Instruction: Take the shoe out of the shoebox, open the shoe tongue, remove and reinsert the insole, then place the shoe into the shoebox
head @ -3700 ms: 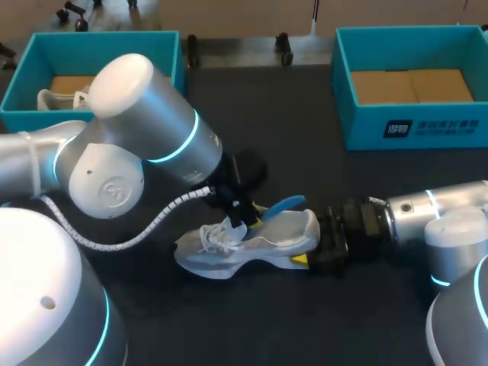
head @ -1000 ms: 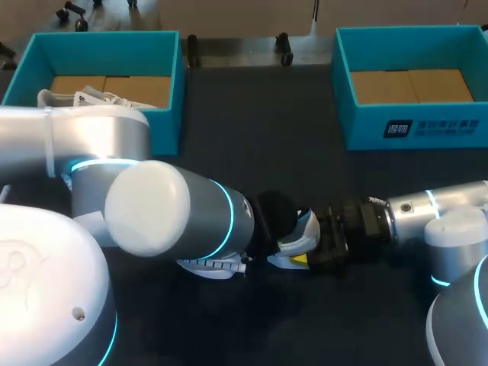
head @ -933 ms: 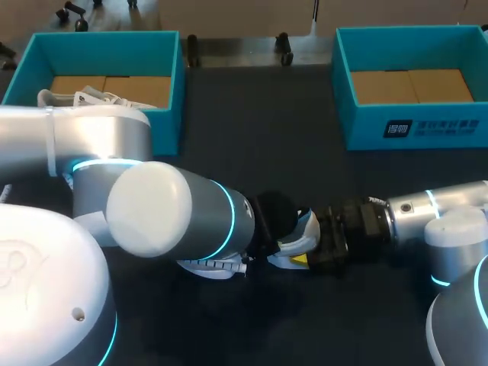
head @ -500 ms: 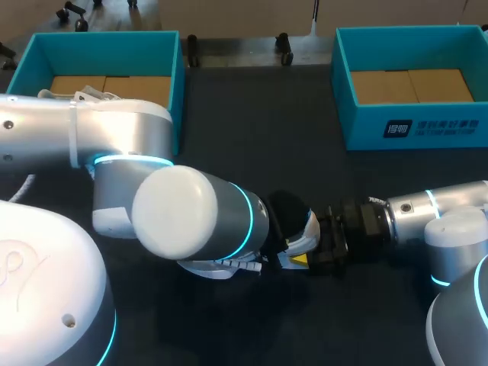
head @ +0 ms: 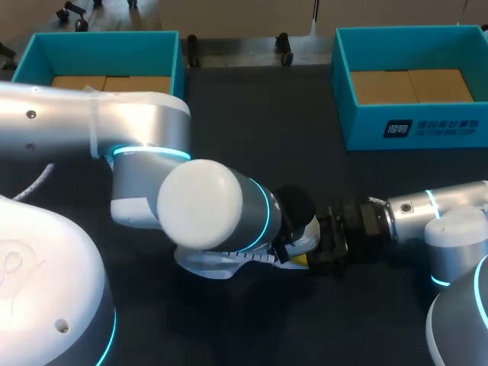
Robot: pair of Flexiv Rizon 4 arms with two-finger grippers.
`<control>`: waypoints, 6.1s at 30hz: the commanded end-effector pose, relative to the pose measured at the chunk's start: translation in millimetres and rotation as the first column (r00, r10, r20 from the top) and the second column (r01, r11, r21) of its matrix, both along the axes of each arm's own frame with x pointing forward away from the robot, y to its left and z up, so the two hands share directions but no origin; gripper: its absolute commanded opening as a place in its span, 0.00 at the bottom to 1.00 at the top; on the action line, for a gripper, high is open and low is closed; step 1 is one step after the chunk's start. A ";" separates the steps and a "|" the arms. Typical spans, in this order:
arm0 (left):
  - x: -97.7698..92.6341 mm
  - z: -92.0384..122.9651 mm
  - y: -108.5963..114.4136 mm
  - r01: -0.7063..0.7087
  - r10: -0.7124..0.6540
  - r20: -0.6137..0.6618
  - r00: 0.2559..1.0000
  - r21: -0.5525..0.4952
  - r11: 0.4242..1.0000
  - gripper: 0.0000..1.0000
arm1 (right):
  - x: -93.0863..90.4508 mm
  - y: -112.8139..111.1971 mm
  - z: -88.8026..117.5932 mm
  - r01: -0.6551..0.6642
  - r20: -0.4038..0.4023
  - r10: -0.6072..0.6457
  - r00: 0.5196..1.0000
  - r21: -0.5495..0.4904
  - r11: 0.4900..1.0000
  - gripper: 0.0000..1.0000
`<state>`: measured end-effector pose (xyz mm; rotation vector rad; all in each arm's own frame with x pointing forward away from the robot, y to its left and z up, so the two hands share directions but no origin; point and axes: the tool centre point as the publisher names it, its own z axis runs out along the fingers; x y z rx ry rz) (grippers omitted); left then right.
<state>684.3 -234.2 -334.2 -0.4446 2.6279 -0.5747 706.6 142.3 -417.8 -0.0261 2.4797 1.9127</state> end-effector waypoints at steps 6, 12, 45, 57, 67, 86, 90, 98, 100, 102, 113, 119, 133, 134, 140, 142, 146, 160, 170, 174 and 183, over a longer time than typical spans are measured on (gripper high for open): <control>3.7 -2.9 -4.0 -0.008 0.008 0.002 1.000 0.011 1.000 0.39 | -1.3 1.3 0.4 0.002 0.000 -0.002 1.000 -0.005 1.000 0.00; 1.9 -4.1 -5.6 -0.012 0.012 0.020 1.000 0.023 1.000 0.44 | -1.3 1.3 0.4 0.002 0.000 -0.002 1.000 -0.005 1.000 0.00; 1.9 30.2 -25.8 -0.026 0.026 0.014 1.000 -0.051 0.998 0.00 | -1.3 1.3 0.4 0.002 0.000 -0.002 1.000 -0.005 1.000 0.00; -12.9 20.6 -18.3 0.037 -0.035 0.037 0.999 -0.062 0.997 0.97 | -1.3 1.3 0.4 0.002 0.000 -0.002 1.000 -0.005 1.000 0.00; -12.8 16.2 -12.5 0.060 -0.057 0.039 0.998 -0.099 0.993 1.00 | -1.3 1.3 0.4 0.002 0.000 -0.002 1.000 -0.005 1.000 0.00; -10.8 10.1 -14.5 0.037 -0.024 0.097 0.995 -0.130 0.991 1.00 | -1.3 1.3 0.4 0.002 0.000 -0.002 1.000 -0.005 1.000 0.00; -5.7 8.3 -17.6 0.020 -0.001 0.125 0.992 -0.158 0.987 1.00 | -1.3 1.3 0.4 0.002 0.000 -0.002 1.000 -0.005 1.000 0.00; -2.3 10.6 -18.8 -0.004 0.031 0.161 0.987 -0.168 0.986 0.89 | -1.3 1.3 0.4 0.002 0.000 -0.002 1.000 -0.005 1.000 0.00; -1.8 12.2 -17.8 -0.016 0.045 0.175 0.984 -0.167 0.986 0.77 | -1.3 1.3 0.4 0.002 0.000 -0.002 1.000 -0.005 1.000 0.00; -1.3 13.1 -16.8 -0.021 0.052 0.179 0.983 -0.172 0.985 0.70 | -1.3 1.3 0.4 0.002 0.000 -0.002 1.000 -0.005 1.000 0.00; -7.5 9.9 -14.9 -0.054 0.092 0.226 0.970 -0.170 0.984 0.69 | -1.3 1.3 0.4 0.002 0.000 -0.002 1.000 -0.005 1.000 0.00; -7.5 8.0 -12.7 -0.067 0.109 0.245 0.963 -0.170 0.983 0.69 | -1.3 1.3 0.4 0.002 0.000 -0.002 1.000 -0.005 1.000 0.00; 3.6 -1.4 -16.1 -0.114 0.153 0.271 0.950 -0.152 0.982 0.72 | -1.3 1.3 0.4 0.002 0.000 -0.002 1.000 -0.005 1.000 0.00; 4.2 -3.0 -16.8 -0.114 0.152 0.271 0.950 -0.151 0.982 0.72 | -1.3 1.3 0.4 0.002 0.000 -0.002 1.000 -0.005 1.000 0.00; 7.3 -8.1 -18.4 -0.132 0.170 0.279 0.945 -0.149 0.980 0.68 | -1.3 1.3 0.4 0.002 0.000 -0.002 1.000 -0.005 1.000 0.00; 8.5 -8.8 -18.9 -0.137 0.175 0.284 0.943 -0.148 0.979 0.68 | -1.3 1.3 0.4 0.002 0.000 -0.002 1.000 -0.005 1.000 0.00; 9.9 -11.0 -18.9 -0.146 0.183 0.288 0.940 -0.146 0.979 0.67 | -1.3 1.3 0.4 0.002 0.000 -0.002 1.000 -0.005 1.000 0.00; 8.1 -16.1 -8.6 -0.165 0.216 0.289 0.933 -0.189 0.968 0.47 | -1.3 1.3 0.4 0.002 0.000 -0.002 1.000 -0.005 1.000 0.00; 10.7 -14.7 -3.4 -0.155 0.215 0.291 0.932 -0.216 0.964 0.43 | -1.3 1.3 0.4 0.002 0.000 -0.002 1.000 -0.005 1.000 0.00; 12.9 -10.7 -5.9 -0.146 0.209 0.289 0.934 -0.223 0.964 0.40 | -1.3 1.3 0.4 0.002 0.000 -0.002 1.000 -0.005 1.000 0.00; 18.0 -9.0 -13.4 -0.151 0.211 0.279 0.937 -0.221 0.963 0.00 | -1.3 1.3 0.4 0.002 0.000 -0.002 1.000 -0.005 1.000 0.00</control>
